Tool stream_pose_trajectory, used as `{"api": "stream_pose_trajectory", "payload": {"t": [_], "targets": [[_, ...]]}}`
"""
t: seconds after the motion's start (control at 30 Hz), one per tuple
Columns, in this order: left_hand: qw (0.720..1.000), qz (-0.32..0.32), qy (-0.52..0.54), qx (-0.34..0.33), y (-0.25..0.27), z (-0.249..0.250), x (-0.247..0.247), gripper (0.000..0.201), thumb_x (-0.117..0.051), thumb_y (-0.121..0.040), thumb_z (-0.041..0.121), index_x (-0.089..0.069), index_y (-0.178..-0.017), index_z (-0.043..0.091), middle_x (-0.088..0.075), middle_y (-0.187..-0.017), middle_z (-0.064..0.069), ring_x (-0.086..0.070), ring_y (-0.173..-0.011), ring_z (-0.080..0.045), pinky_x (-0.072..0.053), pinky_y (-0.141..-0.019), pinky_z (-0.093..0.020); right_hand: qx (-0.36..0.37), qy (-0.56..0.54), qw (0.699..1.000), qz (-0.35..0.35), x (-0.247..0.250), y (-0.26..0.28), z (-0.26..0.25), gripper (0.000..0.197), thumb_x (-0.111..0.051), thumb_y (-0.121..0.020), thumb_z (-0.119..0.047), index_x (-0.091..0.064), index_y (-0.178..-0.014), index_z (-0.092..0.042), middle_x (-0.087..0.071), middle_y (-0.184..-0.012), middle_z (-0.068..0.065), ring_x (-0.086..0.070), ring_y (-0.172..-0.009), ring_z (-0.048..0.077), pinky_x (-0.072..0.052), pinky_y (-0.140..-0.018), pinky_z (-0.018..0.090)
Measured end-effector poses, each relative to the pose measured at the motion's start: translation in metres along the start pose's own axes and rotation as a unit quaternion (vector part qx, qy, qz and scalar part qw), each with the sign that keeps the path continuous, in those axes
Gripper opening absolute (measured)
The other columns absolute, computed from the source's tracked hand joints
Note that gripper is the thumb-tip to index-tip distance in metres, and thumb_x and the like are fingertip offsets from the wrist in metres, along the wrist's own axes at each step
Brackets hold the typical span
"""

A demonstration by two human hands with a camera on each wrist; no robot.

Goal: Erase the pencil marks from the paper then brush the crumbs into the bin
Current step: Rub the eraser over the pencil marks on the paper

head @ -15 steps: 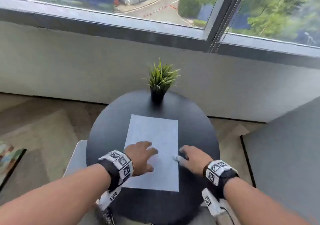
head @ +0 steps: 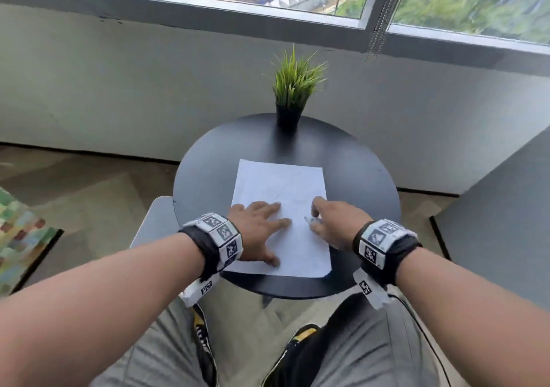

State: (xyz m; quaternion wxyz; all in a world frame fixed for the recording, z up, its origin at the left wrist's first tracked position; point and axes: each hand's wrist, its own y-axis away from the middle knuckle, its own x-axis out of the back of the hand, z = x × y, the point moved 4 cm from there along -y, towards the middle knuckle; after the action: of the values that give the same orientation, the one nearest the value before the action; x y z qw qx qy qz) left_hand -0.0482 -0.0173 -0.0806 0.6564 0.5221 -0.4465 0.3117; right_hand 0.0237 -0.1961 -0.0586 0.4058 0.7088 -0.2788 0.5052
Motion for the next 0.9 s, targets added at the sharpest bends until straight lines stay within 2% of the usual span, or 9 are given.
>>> {"api": "stream_pose_trajectory", "payload": {"t": [0.1, 0.23, 0.4, 0.5, 0.57, 0.63, 0.73, 0.8, 0.9], "targets": [[1.0, -0.001, 0.008, -0.006, 0.008, 0.0, -0.006, 0.103, -0.06, -0.075, 0.081, -0.009, -0.157, 0.045, 0.006, -0.169, 0.005, 0.002, -0.154, -0.022, -0.014, -0.121, -0.051, 0.031, 0.042, 0.999, 0.01, -0.008, 0.013, -0.016, 0.022, -0.041, -0.095, -0.04, -0.049, -0.107, -0.023, -0.06, -0.111, 0.005, -0.057, -0.101, 0.029, -0.048, -0.081, 0.038], [1.0, -0.013, 0.009, 0.001, 0.01, -0.002, -0.012, 0.115, -0.063, -0.064, 0.088, -0.003, -0.155, 0.05, 0.011, -0.169, 0.009, 0.007, -0.155, -0.024, -0.011, -0.121, -0.055, -0.003, 0.059, 0.998, -0.02, -0.011, 0.026, -0.019, 0.023, -0.038, -0.097, -0.039, -0.042, -0.104, -0.018, -0.062, -0.107, 0.012, -0.057, -0.093, 0.033, -0.049, -0.077, 0.04], [1.0, -0.031, 0.004, 0.003, 0.003, -0.003, -0.015, 0.119, -0.061, -0.062, 0.091, 0.003, -0.154, 0.052, 0.017, -0.168, 0.008, 0.01, -0.155, -0.027, -0.011, -0.12, -0.062, 0.161, 0.086, 0.98, -0.074, -0.042, 0.06, -0.062, 0.015, -0.037, -0.1, -0.035, -0.033, -0.096, -0.021, -0.061, -0.099, 0.01, -0.056, -0.085, 0.033, -0.042, -0.066, 0.04], [0.999, -0.034, 0.001, 0.006, 0.0, -0.004, -0.017, 0.119, -0.059, -0.063, 0.092, 0.007, -0.154, 0.053, 0.02, -0.167, 0.007, 0.012, -0.154, -0.028, -0.01, -0.119, -0.063, 0.081, 0.102, 0.99, -0.046, -0.029, 0.036, -0.043, 0.02, -0.033, -0.1, -0.044, -0.032, -0.098, -0.024, -0.062, -0.108, 0.009, -0.059, -0.096, 0.033, -0.043, -0.07, 0.039], [0.999, -0.033, 0.0, 0.008, -0.001, -0.003, -0.017, 0.119, -0.057, -0.064, 0.092, 0.008, -0.155, 0.052, 0.02, -0.167, 0.006, 0.012, -0.154, -0.029, -0.011, -0.119, -0.064, 0.029, 0.105, 0.994, -0.018, -0.021, 0.026, -0.032, 0.018, -0.035, -0.099, -0.039, -0.031, -0.099, -0.022, -0.062, -0.113, 0.013, -0.058, -0.099, 0.036, -0.044, -0.073, 0.039], [0.999, -0.033, -0.003, 0.008, -0.001, -0.002, -0.017, 0.118, -0.056, -0.065, 0.093, 0.009, -0.155, 0.051, 0.02, -0.167, 0.005, 0.012, -0.154, -0.03, -0.011, -0.119, -0.065, 0.05, 0.098, 0.994, -0.025, -0.027, 0.033, -0.049, 0.017, -0.038, -0.099, -0.033, -0.038, -0.11, -0.02, -0.062, -0.114, 0.013, -0.059, -0.102, 0.035, -0.044, -0.076, 0.038], [0.999, -0.036, -0.006, 0.011, 0.001, -0.001, -0.017, 0.117, -0.054, -0.066, 0.093, 0.01, -0.155, 0.051, 0.021, -0.167, 0.004, 0.013, -0.154, -0.03, -0.01, -0.119, -0.065, 0.13, 0.092, 0.984, -0.085, -0.039, 0.047, -0.074, 0.012, -0.045, -0.097, -0.03, -0.04, -0.105, -0.023, -0.062, -0.108, 0.008, -0.06, -0.102, 0.033, -0.05, -0.081, 0.043], [0.999, -0.043, -0.006, 0.013, 0.002, -0.001, -0.017, 0.12, -0.055, -0.065, 0.094, 0.01, -0.155, 0.05, 0.021, -0.167, 0.004, 0.013, -0.154, -0.03, -0.009, -0.119, -0.066, 0.073, 0.109, 0.989, -0.071, -0.026, 0.032, -0.055, 0.026, -0.042, -0.098, -0.033, -0.04, -0.118, -0.017, -0.062, -0.116, 0.014, -0.059, -0.106, 0.035, -0.049, -0.082, 0.042], [0.999, -0.043, -0.007, 0.019, 0.001, 0.002, -0.013, 0.12, -0.055, -0.064, 0.094, 0.011, -0.155, 0.051, 0.022, -0.167, 0.005, 0.014, -0.154, -0.03, -0.009, -0.119, -0.065, 0.003, 0.098, 0.995, -0.024, -0.01, 0.019, -0.022, 0.027, -0.037, -0.099, -0.033, -0.038, -0.116, -0.012, -0.061, -0.118, 0.02, -0.059, -0.104, 0.038, -0.045, -0.076, 0.039]]}}
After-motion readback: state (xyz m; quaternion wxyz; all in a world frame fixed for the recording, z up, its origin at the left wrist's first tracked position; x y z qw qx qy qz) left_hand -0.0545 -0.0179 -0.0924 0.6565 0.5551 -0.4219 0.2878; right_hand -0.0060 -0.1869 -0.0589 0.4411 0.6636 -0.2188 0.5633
